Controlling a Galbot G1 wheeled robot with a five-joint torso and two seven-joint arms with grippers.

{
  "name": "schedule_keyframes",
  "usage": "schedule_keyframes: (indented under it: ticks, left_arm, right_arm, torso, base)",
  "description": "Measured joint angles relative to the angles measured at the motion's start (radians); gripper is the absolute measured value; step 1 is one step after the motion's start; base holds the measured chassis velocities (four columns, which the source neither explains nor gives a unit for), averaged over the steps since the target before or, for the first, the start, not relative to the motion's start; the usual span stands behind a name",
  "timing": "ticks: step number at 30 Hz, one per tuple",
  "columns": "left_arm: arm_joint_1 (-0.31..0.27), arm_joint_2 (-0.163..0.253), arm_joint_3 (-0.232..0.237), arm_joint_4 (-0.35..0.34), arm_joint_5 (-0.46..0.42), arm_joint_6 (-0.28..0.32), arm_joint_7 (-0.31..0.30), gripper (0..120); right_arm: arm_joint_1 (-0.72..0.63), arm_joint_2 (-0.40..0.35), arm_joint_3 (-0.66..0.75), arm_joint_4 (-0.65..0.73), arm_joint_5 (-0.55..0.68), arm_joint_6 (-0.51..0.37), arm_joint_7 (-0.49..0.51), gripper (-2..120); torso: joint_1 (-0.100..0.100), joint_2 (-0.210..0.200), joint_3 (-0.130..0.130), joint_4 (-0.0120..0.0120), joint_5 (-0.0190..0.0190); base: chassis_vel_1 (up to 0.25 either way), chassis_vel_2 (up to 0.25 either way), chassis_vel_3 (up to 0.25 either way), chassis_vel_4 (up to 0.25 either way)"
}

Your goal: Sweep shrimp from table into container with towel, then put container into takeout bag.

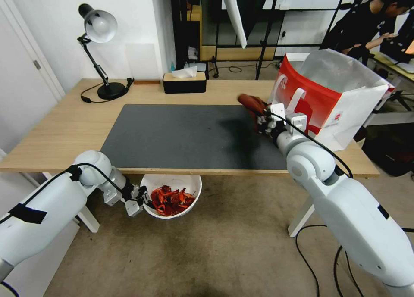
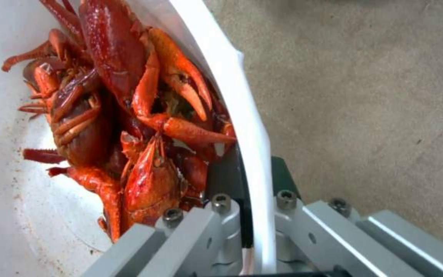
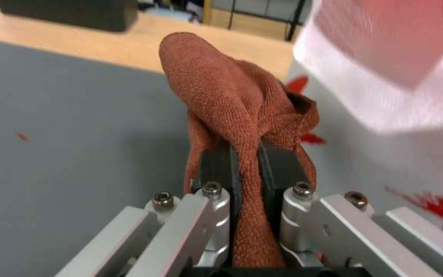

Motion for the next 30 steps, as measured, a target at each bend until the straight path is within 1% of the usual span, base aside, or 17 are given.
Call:
schedule_keyframes:
  ticks: [2, 4, 5, 6, 8, 9, 10, 12, 14, 16, 17, 21, 23, 25, 27, 29, 30]
  left_arm:
    - [0.000, 0.000, 0.000, 0.000, 0.000, 0.000, 0.000, 0]
    - [-0.001, 0.001, 0.001, -0.002, 0.000, 0.000, 0.000, 0]
    - [-0.001, 0.001, 0.001, -0.002, 0.000, 0.000, 0.000, 0]
    - [-0.001, 0.001, 0.001, -0.002, 0.000, 0.000, 0.000, 0]
    - [-0.001, 0.004, 0.002, -0.004, 0.000, 0.001, 0.000, 0]
    - [-0.001, 0.004, 0.002, -0.004, 0.000, 0.001, 0.000, 0]
    - [-0.001, 0.005, 0.002, -0.005, 0.000, 0.001, 0.001, 0]
    - [0.001, 0.007, 0.002, -0.009, 0.000, 0.003, 0.001, 0]
    - [0.002, 0.007, 0.002, -0.010, 0.000, 0.003, 0.001, 0]
    - [0.004, 0.008, 0.002, -0.013, 0.000, 0.004, 0.002, 0]
    - [0.004, 0.008, 0.002, -0.013, 0.000, 0.004, 0.002, 0]
    - [0.007, 0.008, 0.000, -0.016, 0.000, 0.006, 0.004, 0]
    - [0.008, 0.008, -0.001, -0.016, 0.001, 0.006, 0.004, 0]
    - [0.011, 0.008, -0.002, -0.017, 0.002, 0.006, 0.004, 0]
    - [0.011, 0.008, -0.003, -0.017, 0.002, 0.006, 0.004, 0]
    - [0.014, 0.008, -0.004, -0.017, 0.003, 0.006, 0.004, 0]
    - [0.014, 0.008, -0.004, -0.017, 0.003, 0.006, 0.004, 0]
  right_arm:
    - [-0.002, 0.002, 0.001, -0.004, 0.000, -0.007, 0.004, 5]
    - [-0.009, 0.008, 0.003, -0.013, 0.004, -0.017, 0.004, 10]
    - [-0.009, 0.008, 0.003, -0.013, 0.004, -0.017, 0.004, 10]
    - [-0.010, 0.010, 0.002, -0.014, 0.006, -0.018, 0.003, 14]
    - [-0.013, 0.014, 0.000, -0.015, 0.015, -0.019, 0.002, 25]
    - [-0.013, 0.014, 0.000, -0.015, 0.015, -0.019, 0.002, 25]
    - [-0.013, 0.014, 0.000, -0.015, 0.016, -0.019, 0.002, 28]
    - [-0.018, 0.013, -0.003, -0.010, 0.021, -0.019, 0.000, 40]
    - [-0.018, 0.013, -0.004, -0.010, 0.021, -0.019, 0.000, 42]
    - [-0.020, 0.014, -0.004, -0.009, 0.027, -0.018, 0.002, 54]
    - [-0.020, 0.014, -0.004, -0.009, 0.027, -0.018, 0.002, 54]
    - [-0.029, 0.018, -0.001, -0.008, 0.031, -0.016, -0.010, 73]
    - [-0.030, 0.019, 0.000, -0.007, 0.032, -0.015, -0.012, 74]
    - [-0.035, 0.023, 0.003, -0.002, 0.035, -0.013, -0.016, 82]
    - [-0.036, 0.023, 0.003, -0.001, 0.036, -0.012, -0.017, 83]
    - [-0.044, 0.026, 0.006, 0.005, 0.043, -0.004, -0.024, 97]
    - [-0.044, 0.026, 0.006, 0.005, 0.043, -0.004, -0.024, 97]
  torso:
    - [0.000, 0.000, 0.000, -0.0001, 0.0000]
    - [0.000, 0.000, 0.000, -0.0002, 0.0000]
    - [0.000, 0.000, 0.000, -0.0002, 0.0000]
    - [0.000, 0.000, 0.000, -0.0002, 0.0000]
    - [0.000, 0.000, 0.000, -0.0001, 0.0000]
    - [0.000, 0.000, 0.000, -0.0001, 0.0000]
    - [0.000, 0.000, 0.000, -0.0001, 0.0000]
    - [0.000, 0.000, 0.000, -0.0002, 0.0000]
    - [0.000, 0.000, 0.000, -0.0002, -0.0001]
    - [0.000, 0.000, 0.000, -0.0002, 0.0000]
    - [0.000, 0.000, 0.000, -0.0002, 0.0000]
    - [0.000, 0.000, 0.000, -0.0002, 0.0000]
    - [0.000, 0.000, 0.000, -0.0003, 0.0000]
    - [0.000, 0.000, 0.000, -0.0002, 0.0000]
    - [0.000, 0.000, 0.000, -0.0002, 0.0000]
    - [0.000, 0.000, 0.000, -0.0001, 0.0000]
    - [0.000, 0.000, 0.000, -0.0001, 0.0000]
  base:
    - [0.000, 0.000, 0.000, 0.000]
    - [0.000, 0.000, 0.000, 0.000]
    - [0.000, 0.000, 0.000, 0.000]
    - [0.000, 0.000, 0.000, 0.000]
    - [0.000, 0.000, 0.000, 0.000]
    - [0.000, 0.000, 0.000, 0.000]
    - [0.000, 0.000, 0.000, 0.000]
    - [0.000, 0.000, 0.000, 0.000]
    - [0.000, 0.000, 0.000, 0.000]
    - [0.000, 0.000, 0.000, 0.000]
    - [0.000, 0.000, 0.000, 0.000]
    - [0.000, 0.000, 0.000, 0.000]
    - [0.000, 0.000, 0.000, 0.000]
    - [0.000, 0.000, 0.000, 0.000]
    - [0.000, 0.000, 0.000, 0.000]
    - [0.000, 0.000, 0.000, 0.000]
    - [0.000, 0.000, 0.000, 0.000]
